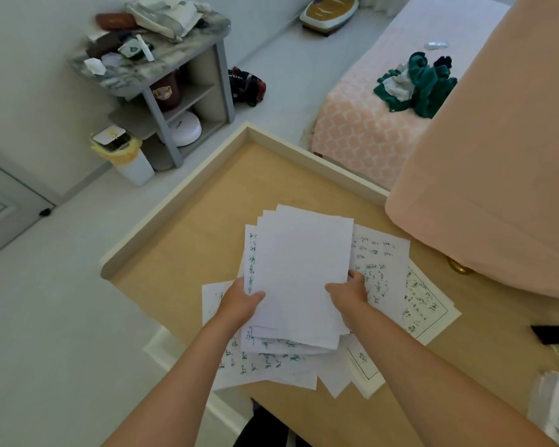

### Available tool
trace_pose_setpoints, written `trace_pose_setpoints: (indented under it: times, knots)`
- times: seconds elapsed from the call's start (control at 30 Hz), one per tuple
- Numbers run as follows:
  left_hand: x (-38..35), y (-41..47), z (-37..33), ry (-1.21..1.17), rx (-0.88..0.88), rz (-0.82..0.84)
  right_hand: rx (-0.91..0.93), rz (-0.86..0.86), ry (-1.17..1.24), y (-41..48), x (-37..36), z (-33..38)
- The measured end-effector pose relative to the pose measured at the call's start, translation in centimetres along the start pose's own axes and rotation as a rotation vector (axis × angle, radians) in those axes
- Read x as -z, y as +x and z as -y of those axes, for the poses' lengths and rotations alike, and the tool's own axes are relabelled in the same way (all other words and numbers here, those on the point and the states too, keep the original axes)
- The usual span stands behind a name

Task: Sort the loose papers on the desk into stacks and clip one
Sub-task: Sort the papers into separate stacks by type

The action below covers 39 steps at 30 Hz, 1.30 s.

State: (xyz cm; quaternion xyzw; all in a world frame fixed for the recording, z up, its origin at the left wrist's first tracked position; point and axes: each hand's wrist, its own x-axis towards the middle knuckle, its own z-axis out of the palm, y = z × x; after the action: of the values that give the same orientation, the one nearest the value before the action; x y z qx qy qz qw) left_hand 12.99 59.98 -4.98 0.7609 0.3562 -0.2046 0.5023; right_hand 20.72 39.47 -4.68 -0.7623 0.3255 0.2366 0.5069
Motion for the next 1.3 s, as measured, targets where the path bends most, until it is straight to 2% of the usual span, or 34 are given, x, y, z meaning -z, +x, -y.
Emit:
trace_pose_setpoints:
  times: [0.1, 0.23, 0.37, 0.47, 0.53, 0.57, 0.6, 0.67, 0.73, 0.83, 1.0, 1.07, 1.17, 1.3]
  knots:
    - [0.2, -0.2, 0.0, -0.025, -0.032, 0.058, -0.017, 0.062, -0.002, -0.5, 0.1, -0.1]
    - [1.4, 0.1, 0.1, -0.251, 0.022, 0.116, 0.164, 0.187, -0.212, -0.8, 2.2, -1.0]
    - [0.6, -0.2, 0.0, -0.306, 0.030, 0.213, 0.135, 0.372, -0.196, -0.8, 4.6, -2.1]
    - [-1.4, -1.1, -0.6, -0.257, -0.057, 0.311, 0.100, 0.319, -0.111, -0.6, 5.8, -3.0]
    - [-2.5, -1.2, -0.8, -0.172, -0.113, 0.331, 0.093, 0.253, -0.178, -0.4, 7.0, -3.7]
    - [-2.7, -1.2, -0.8, -0.088, -0.155, 0.284, 0.091, 0.219, -0.212, -0.2, 7.7, -4.2]
    - [-2.6, -1.0, -0.6, 0.048, -0.213, 0.189, 0.085, 0.176, -0.225, 0.0, 8.5, -4.8]
    - [-1.4, -0.5, 0.2, 0.501, -0.307, -0.016, 0.070, 0.074, -0.203, -0.1, 10.1, -5.9]
    - [0.4, 0.3, 1.4, 0.792, -0.298, -0.049, 0.058, 0.010, -0.148, -0.4, 11.3, -6.8]
    - [2.2, 0.7, 2.1, 0.926, -0.307, -0.021, 0.054, -0.001, -0.075, -0.7, 11.8, -7.9]
    - [2.4, 1.1, 1.6, 1.075, -0.341, -0.142, 0.024, 0.010, -0.018, -0.7, 11.4, -8.3]
    - [2.5, 1.3, 1.7, 1.061, -0.316, -0.131, 0.013, 0.000, 0.012, -0.7, 11.6, -8.2]
    - [2.4, 1.0, 1.9, 0.916, -0.291, -0.084, -0.029, -0.012, 0.069, -0.6, 11.9, -8.5]
    - [1.9, -0.7, 2.3, 0.468, -0.273, -0.067, -0.061, 0.011, 0.111, -0.4, 11.9, -8.6]
